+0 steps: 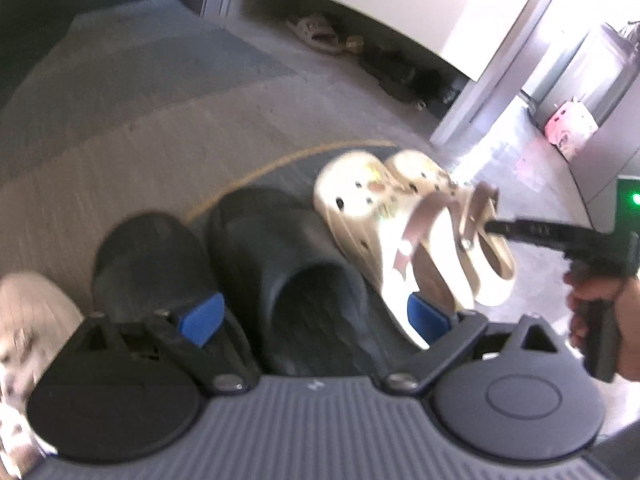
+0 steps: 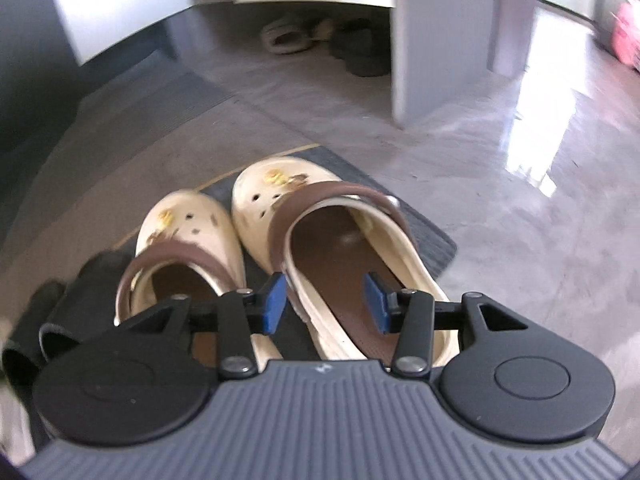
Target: Organize scattered shoes
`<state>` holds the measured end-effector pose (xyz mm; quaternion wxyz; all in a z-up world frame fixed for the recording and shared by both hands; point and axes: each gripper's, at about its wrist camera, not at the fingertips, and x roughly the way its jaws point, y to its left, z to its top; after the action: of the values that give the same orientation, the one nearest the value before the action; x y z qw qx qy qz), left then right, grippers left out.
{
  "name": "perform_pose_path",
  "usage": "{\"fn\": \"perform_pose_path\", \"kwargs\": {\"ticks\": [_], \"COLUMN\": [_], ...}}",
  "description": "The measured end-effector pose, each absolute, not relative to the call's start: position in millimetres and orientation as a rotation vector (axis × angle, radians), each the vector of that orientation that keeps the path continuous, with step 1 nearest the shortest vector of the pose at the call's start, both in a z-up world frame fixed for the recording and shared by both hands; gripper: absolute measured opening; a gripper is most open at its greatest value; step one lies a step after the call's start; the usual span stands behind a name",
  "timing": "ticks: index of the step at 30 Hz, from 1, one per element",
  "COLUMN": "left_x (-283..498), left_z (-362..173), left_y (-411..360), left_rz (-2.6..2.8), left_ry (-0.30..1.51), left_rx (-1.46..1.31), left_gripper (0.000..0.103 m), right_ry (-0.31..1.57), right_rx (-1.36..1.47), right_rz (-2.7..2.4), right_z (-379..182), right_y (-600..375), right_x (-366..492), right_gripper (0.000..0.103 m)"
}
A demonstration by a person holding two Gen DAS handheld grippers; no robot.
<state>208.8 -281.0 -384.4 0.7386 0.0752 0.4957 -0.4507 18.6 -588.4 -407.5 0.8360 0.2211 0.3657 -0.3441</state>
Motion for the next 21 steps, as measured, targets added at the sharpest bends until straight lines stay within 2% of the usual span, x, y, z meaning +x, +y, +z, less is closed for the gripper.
{"fn": "perform_pose_path", "kwargs": {"ticks": [13,17,21], "left_x": [220.5,225.0,242.2], "left_z": [-366.5,-360.1,-354.2], "left_y": [-265.8,-263.6,-266.6], "left_rz": [-0.885,-0.914,-0.871], "left_ry": [0.995,0.899,0.895], "left_rx": [0.100,0.182,0.234], "left_gripper": [0.099,0.099,0.098], "right_ry": [0.732,0.703,0.730], "right_rx": [0.322,0.342,0.274], "right_rz": [-0.674,-0.613,-0.501], "right_z": [-389.0,-374.4,-356.9], "right_y": [-582.7,-576.0,-566.7], "right_x": [7.7,17.4,34.4], "right_gripper": [0.047,0.047,0.047]}}
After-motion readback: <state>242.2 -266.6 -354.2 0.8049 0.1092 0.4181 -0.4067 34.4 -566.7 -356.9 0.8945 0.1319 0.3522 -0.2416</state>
